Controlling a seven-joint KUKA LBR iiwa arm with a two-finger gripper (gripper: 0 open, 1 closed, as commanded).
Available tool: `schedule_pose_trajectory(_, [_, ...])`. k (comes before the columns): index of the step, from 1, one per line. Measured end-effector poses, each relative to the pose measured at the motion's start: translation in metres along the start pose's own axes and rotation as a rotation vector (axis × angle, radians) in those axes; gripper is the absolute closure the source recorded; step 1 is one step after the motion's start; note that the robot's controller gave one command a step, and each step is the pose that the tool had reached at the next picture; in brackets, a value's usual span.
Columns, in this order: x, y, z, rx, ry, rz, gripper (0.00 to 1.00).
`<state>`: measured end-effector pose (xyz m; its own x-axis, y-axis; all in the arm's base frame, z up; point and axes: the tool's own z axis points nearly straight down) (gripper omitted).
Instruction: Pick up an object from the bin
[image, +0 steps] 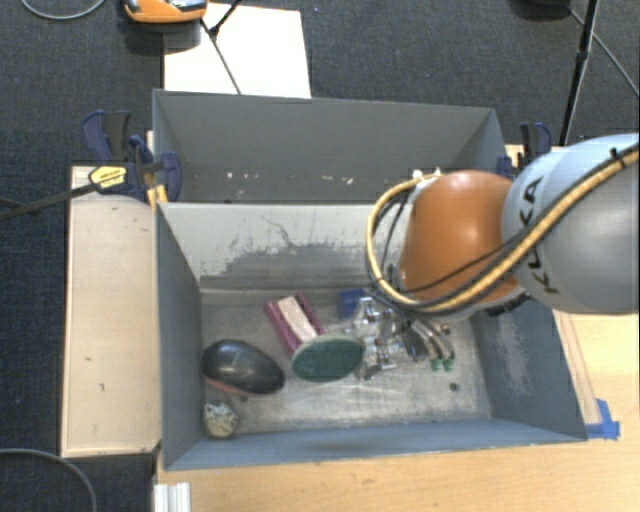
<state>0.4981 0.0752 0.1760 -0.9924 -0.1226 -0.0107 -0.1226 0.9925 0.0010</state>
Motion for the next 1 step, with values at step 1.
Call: schedule_pose_trajectory(1, [0.0091, -0.0026, -0.138, 0.0, -0.001, 0.054, 1.0])
